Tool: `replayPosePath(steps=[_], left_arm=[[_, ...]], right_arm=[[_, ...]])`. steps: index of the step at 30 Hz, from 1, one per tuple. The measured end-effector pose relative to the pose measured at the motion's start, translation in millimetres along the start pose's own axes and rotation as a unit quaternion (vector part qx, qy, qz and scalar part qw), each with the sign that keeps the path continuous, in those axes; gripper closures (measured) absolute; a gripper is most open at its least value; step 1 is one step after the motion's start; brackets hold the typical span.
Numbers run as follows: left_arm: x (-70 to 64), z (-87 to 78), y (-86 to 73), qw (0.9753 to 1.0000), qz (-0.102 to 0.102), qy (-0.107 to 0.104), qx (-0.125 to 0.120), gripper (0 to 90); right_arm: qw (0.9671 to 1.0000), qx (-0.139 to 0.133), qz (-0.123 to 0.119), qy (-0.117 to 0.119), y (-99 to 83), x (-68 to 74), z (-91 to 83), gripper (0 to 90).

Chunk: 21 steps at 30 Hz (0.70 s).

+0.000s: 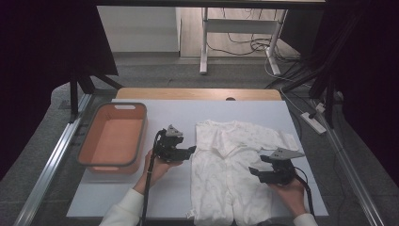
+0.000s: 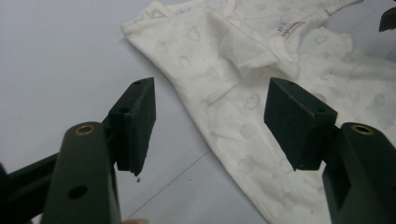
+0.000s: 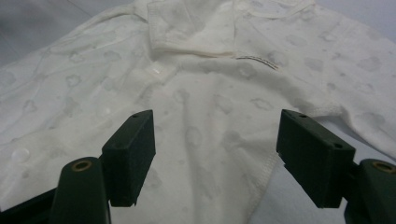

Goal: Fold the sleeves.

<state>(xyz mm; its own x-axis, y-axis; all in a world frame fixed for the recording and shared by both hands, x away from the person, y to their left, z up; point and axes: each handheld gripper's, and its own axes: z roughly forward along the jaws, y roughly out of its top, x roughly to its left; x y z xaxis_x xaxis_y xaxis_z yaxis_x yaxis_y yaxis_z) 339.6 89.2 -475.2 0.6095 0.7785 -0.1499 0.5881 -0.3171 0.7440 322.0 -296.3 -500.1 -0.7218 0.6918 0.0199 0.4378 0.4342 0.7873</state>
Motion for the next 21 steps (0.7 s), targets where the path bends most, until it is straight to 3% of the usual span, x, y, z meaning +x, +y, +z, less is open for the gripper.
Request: replayPosePath(steps=[21], left_arm=[[6.6,-2.9,0.8,1.0,-0.001,-0.001,0.0,33.8]], right_arm=[[0.9999,-0.002,-0.013,0.004,10.6,3.2,10.2,28.9]])
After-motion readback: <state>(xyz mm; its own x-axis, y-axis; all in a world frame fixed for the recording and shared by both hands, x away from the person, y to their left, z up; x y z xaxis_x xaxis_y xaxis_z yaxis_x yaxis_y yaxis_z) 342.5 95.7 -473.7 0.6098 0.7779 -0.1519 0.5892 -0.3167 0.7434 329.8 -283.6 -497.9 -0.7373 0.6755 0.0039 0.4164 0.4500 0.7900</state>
